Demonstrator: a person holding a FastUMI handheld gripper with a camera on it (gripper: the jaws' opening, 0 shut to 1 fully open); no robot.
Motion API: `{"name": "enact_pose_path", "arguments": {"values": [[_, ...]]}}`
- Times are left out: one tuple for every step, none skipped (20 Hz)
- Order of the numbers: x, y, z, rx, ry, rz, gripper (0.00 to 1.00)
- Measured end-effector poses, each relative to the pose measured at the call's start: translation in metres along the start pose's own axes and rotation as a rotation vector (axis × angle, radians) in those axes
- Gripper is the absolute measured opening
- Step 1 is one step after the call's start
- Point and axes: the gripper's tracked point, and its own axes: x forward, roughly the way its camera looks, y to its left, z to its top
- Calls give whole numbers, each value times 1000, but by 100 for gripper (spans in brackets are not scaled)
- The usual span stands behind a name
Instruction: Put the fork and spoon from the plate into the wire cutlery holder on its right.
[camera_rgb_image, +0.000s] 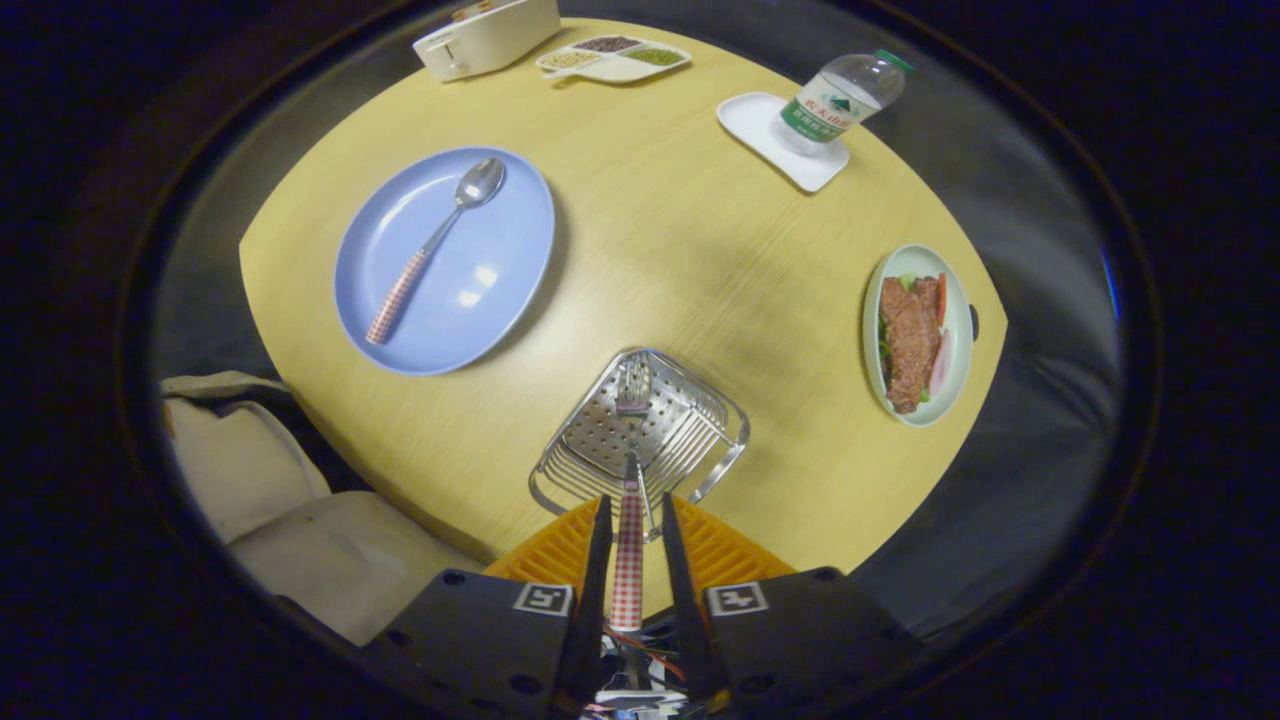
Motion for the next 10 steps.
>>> {"name": "enact_pose_path", "arguments": {"values": [[-4, 0, 2, 20, -33, -4, 61], [-9, -2, 7, 48, -76, -15, 73], [-14, -2, 12, 85, -126, -25, 85], [-20, -1, 17, 127, -178, -36, 98], [-28, 1, 24, 171, -243, -44, 98], [-36, 6, 32, 218, -312, -47, 98], [-46, 11, 40, 260, -386, -47, 99], [-54, 17, 45, 294, -443, -46, 99], [-60, 21, 47, 323, -491, -55, 99], [-65, 25, 49, 345, -527, -68, 100]]}}
